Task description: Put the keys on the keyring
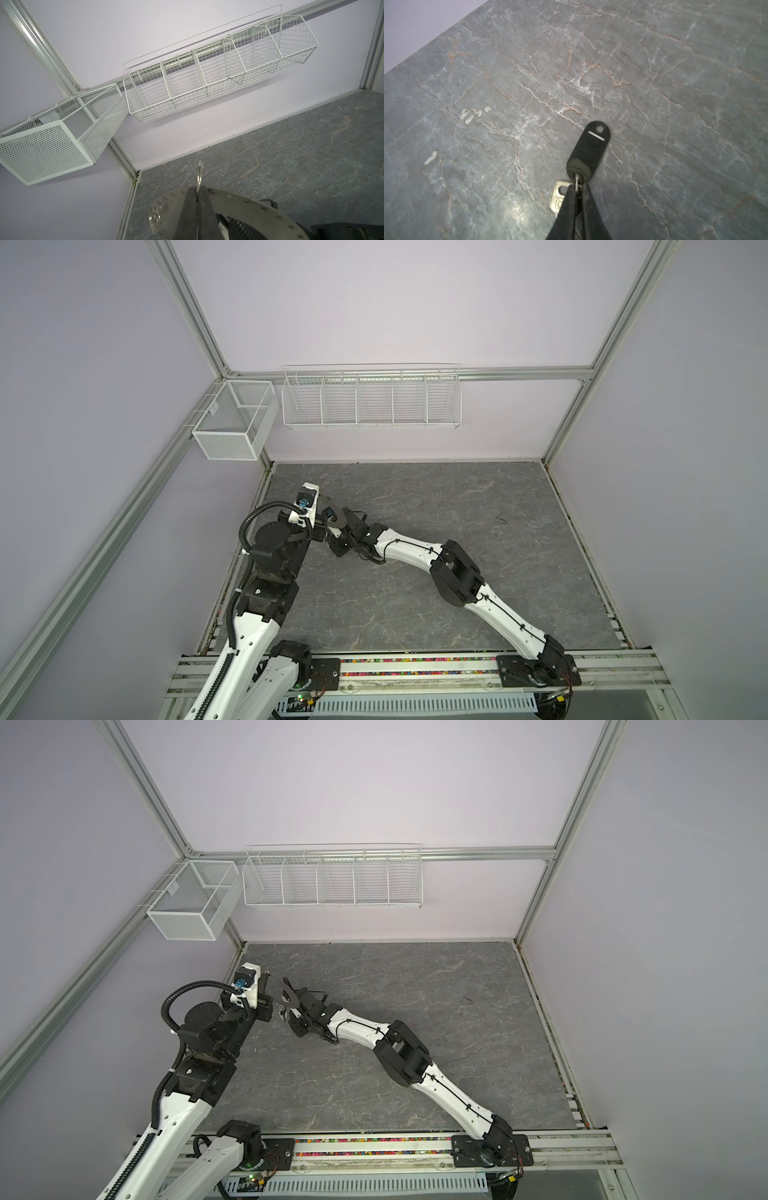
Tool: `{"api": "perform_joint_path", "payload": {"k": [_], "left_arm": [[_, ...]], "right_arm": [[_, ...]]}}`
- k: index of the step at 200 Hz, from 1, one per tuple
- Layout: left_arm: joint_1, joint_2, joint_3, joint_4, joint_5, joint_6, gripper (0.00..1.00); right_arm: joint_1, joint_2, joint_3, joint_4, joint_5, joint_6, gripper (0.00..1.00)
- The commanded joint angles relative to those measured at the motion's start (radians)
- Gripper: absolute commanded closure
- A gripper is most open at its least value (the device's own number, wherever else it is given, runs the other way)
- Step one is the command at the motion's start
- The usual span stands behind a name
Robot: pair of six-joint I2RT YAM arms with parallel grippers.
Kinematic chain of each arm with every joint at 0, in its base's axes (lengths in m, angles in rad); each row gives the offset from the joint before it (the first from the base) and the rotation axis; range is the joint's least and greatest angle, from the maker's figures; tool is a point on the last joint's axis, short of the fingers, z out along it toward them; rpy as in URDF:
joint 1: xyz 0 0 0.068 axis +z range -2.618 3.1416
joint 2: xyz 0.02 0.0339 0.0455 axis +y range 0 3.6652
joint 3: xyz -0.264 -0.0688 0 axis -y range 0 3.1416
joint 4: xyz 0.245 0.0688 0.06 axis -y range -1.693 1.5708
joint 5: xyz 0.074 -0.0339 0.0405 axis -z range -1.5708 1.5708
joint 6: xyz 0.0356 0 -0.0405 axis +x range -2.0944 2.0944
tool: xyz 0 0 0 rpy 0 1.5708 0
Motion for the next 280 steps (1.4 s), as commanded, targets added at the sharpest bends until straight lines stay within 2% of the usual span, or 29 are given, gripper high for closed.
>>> {"api": "perform_joint_path", "payload": {"k": [1,45,93,118,196,218,246,280], "left_arm": [[-0.001,-0.008,0.008,0.030,0.004,-0.017,1.00],[0.001,-0.003,0.006,0.035,0.009,-0.023,1.00],[0.000,-0.002,-0.011,0.055,0.017,-0.032,1.00],[0.000,0.006,-0.026,0.079,0.027,-0.044,1.00],[-0.011,0.057,-0.041,0.145,0.083,-0.069,1.00],[-0.016,0.068,-0.049,0.166,0.091,-0.070,1.00],[-0.022,0.075,-0.059,0.192,0.103,-0.073,1.00],[-0.031,0.085,-0.076,0.224,0.123,-0.075,1.00]], "right_arm": [[0.014,0.022,-0.029,-0.042,0.024,-0.050,0.92],[0.013,-0.059,-0.165,-0.011,0.063,-0.085,0.93],[-0.023,-0.317,-0.573,0.134,0.052,-0.118,0.93],[-0.035,-0.437,-0.744,0.159,0.051,-0.176,0.93],[-0.066,-0.740,-1.123,0.211,0.034,-0.311,0.93],[-0.067,-0.809,-1.193,0.217,0.056,-0.379,0.93],[-0.071,-0.829,-1.213,0.146,0.086,-0.469,0.93],[-0.085,-0.832,-1.240,0.148,0.141,-0.497,0.93]]}}
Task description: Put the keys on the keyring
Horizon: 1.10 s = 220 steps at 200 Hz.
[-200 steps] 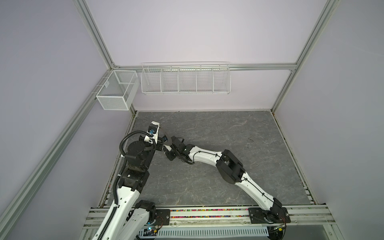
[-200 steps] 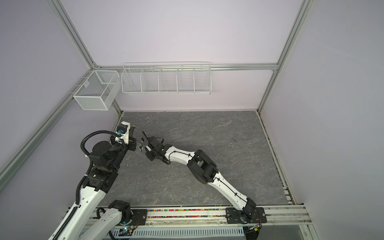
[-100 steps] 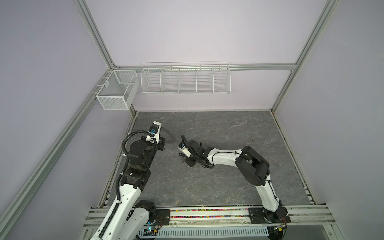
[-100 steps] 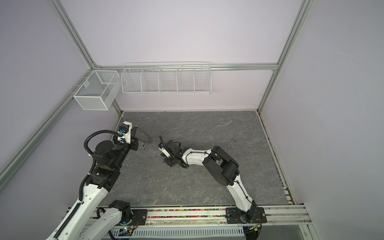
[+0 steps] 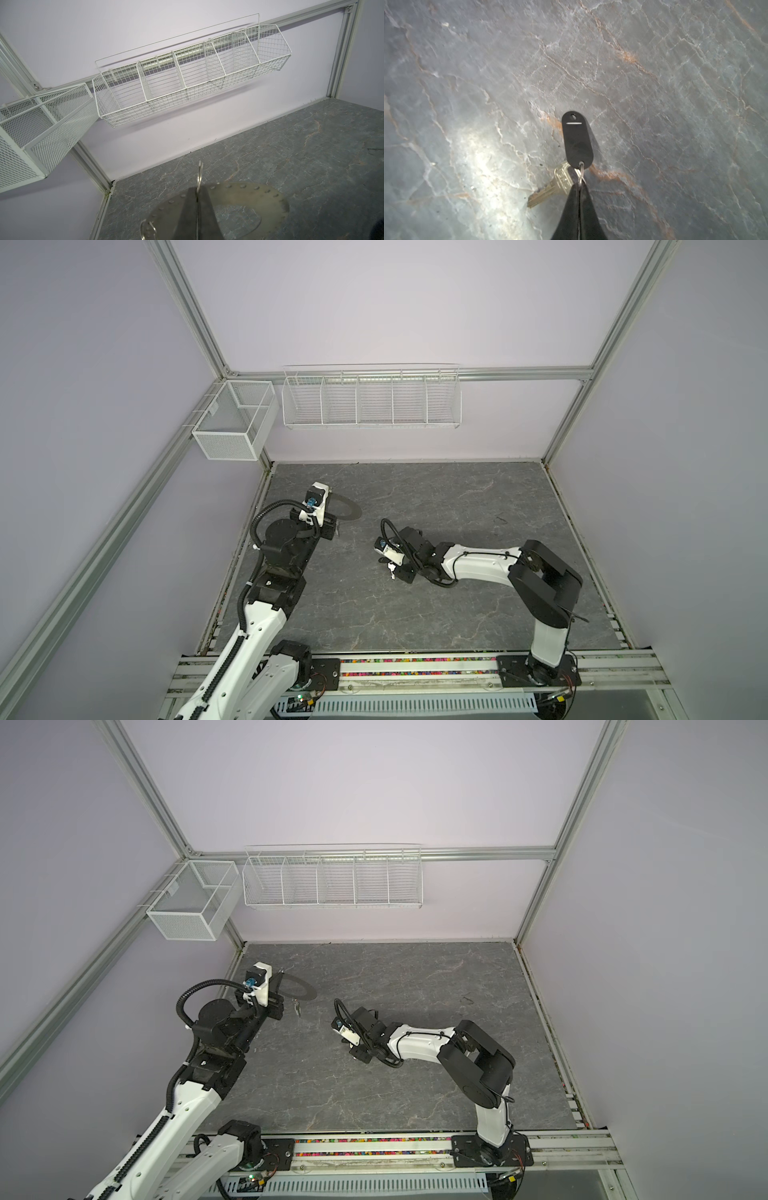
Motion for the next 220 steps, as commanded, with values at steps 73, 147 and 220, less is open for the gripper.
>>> {"api": "perform_joint_path", "payload": {"k": [73,147,220], "left_arm": [[-0.020,0.015,-0.013,0.079,0.035,-0.017,1.00],[-0.035,0.020,-0.016,0.092,0.020,-0.016,1.00],[-0.038,0.031,-0.016,0.102,0.011,-0.014,1.00]], "right_arm": [[-0.017,-0.059,-0.031,-0.041,0.071,-0.033,0.93],[-0.010,-0.085,-0.054,0.085,0.232,-0.014,0.12],[-0.060,-0.111,-0.073,0.121,0.222,0.116,0.04]]}}
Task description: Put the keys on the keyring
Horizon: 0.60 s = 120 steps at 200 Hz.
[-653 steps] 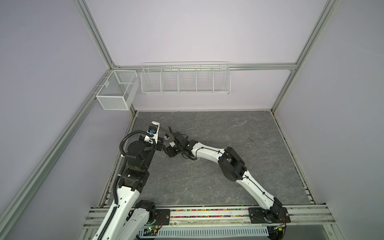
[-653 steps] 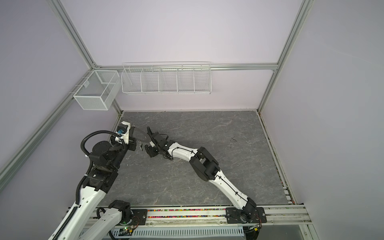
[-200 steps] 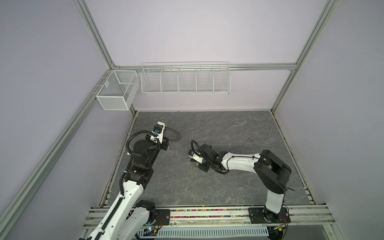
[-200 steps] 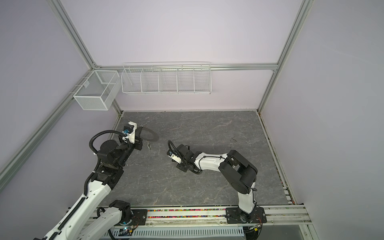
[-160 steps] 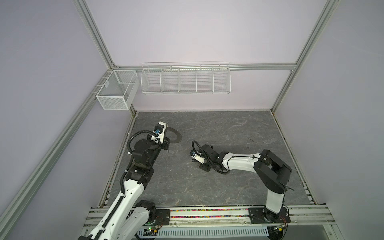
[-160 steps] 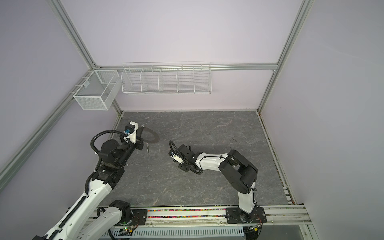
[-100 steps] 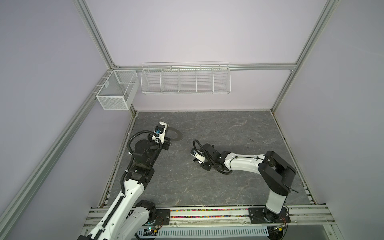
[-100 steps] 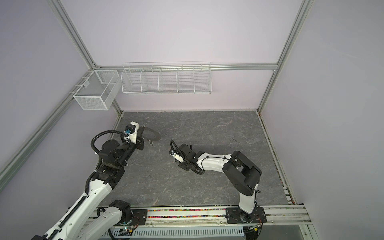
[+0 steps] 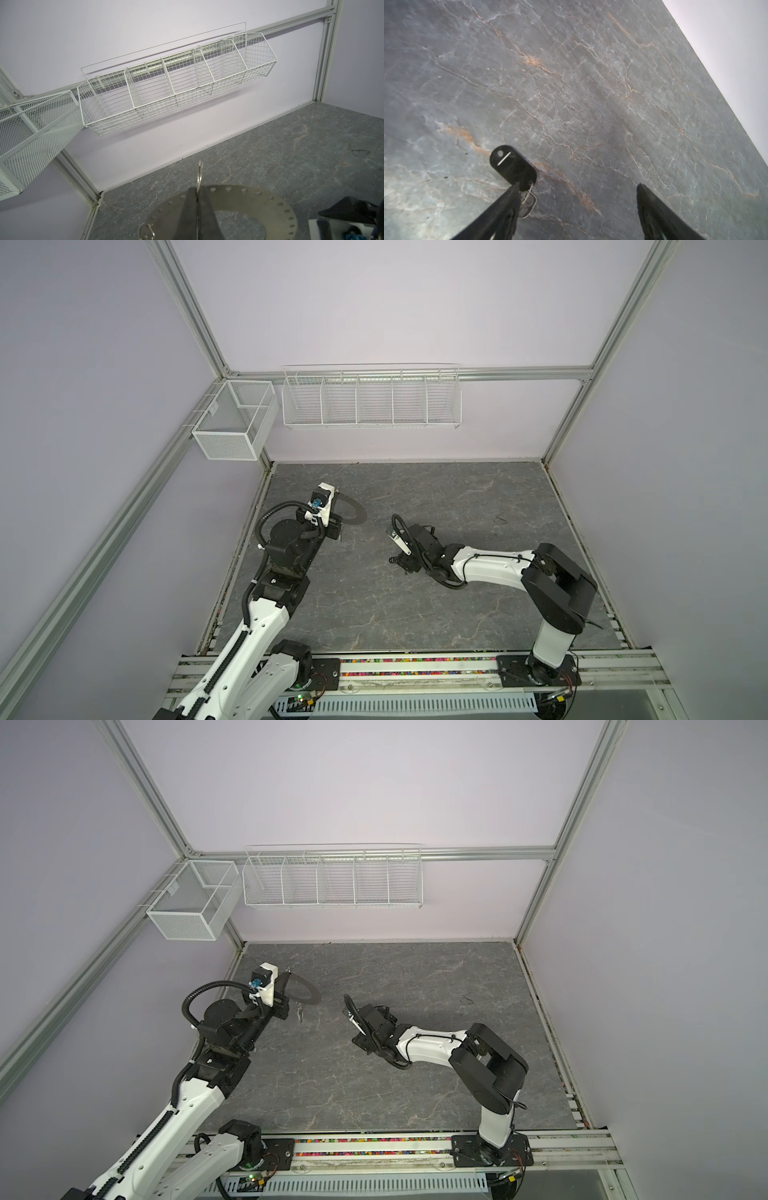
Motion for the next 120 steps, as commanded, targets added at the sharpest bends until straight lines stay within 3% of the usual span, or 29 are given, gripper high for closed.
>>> {"api": "perform_joint_path", "payload": {"k": [1,4,17,40,57,95,120], "left_arm": [[-0.007,0.003,-0.005,0.045,-0.002,-0.014,1.00],[-0.007,0.003,-0.005,0.045,-0.003,-0.015,1.00],[-0.006,0.006,-0.006,0.047,-0.004,-0.013,1.00],[-0.007,0.009,-0.008,0.050,-0.006,-0.013,1.00],[-0.006,0.011,-0.013,0.054,-0.004,-0.012,1.00],[-0.007,0.021,-0.011,0.055,0.007,-0.017,1.00],[-0.008,0.021,-0.008,0.051,0.015,-0.019,1.00]], "right_arm": [[-0.034,-0.030,-0.001,-0.011,-0.069,0.063,0.03],[-0.037,-0.033,0.001,-0.023,-0.086,0.067,0.00],[-0.045,-0.041,0.014,-0.062,-0.118,0.111,0.10],[-0.050,-0.072,0.011,-0.110,-0.217,0.204,0.16],[-0.052,-0.087,-0.028,-0.091,-0.215,0.277,0.32],[-0.052,-0.052,-0.076,0.001,-0.294,0.326,0.54],[-0.049,-0.030,-0.073,0.025,-0.329,0.320,0.58]]}}
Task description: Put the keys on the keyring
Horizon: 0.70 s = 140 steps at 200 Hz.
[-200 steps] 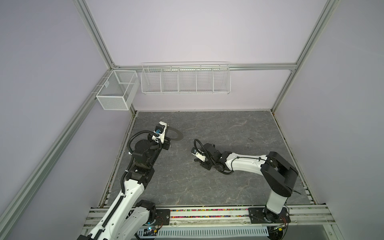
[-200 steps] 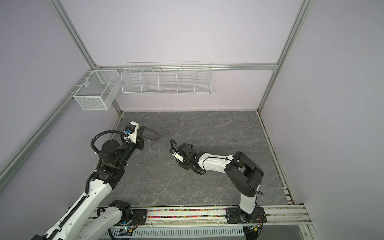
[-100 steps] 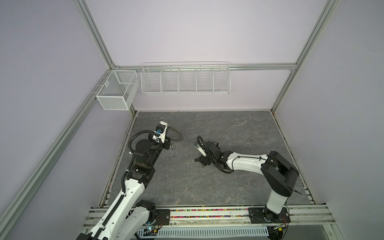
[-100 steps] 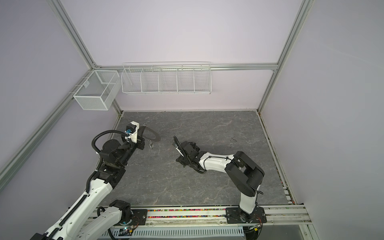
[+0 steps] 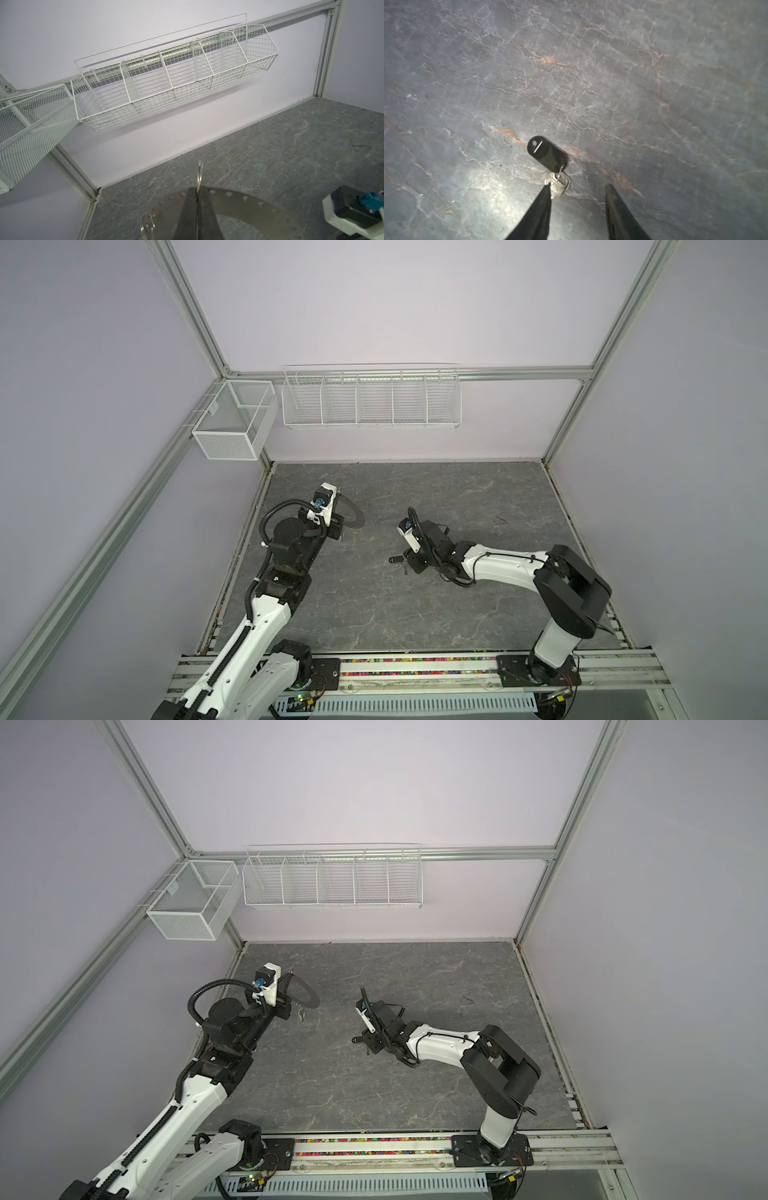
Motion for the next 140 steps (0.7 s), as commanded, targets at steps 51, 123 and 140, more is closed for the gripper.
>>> {"api": "perform_joint_path", "payload": {"k": [51,123,140], "left_arm": [[-0.007,0.011,0.008,0.040,0.020,-0.016,1.00],[-0.015,0.022,0.014,0.042,0.019,-0.017,1.00],[-0.017,0.024,0.016,0.042,0.017,-0.016,1.00]], "right_arm": [[0.001,0.063,-0.013,0.034,-0.060,0.040,0.59],[0.001,0.109,0.008,0.034,-0.042,0.035,0.64],[0.001,0.122,0.019,0.029,-0.044,0.034,0.65]]}}
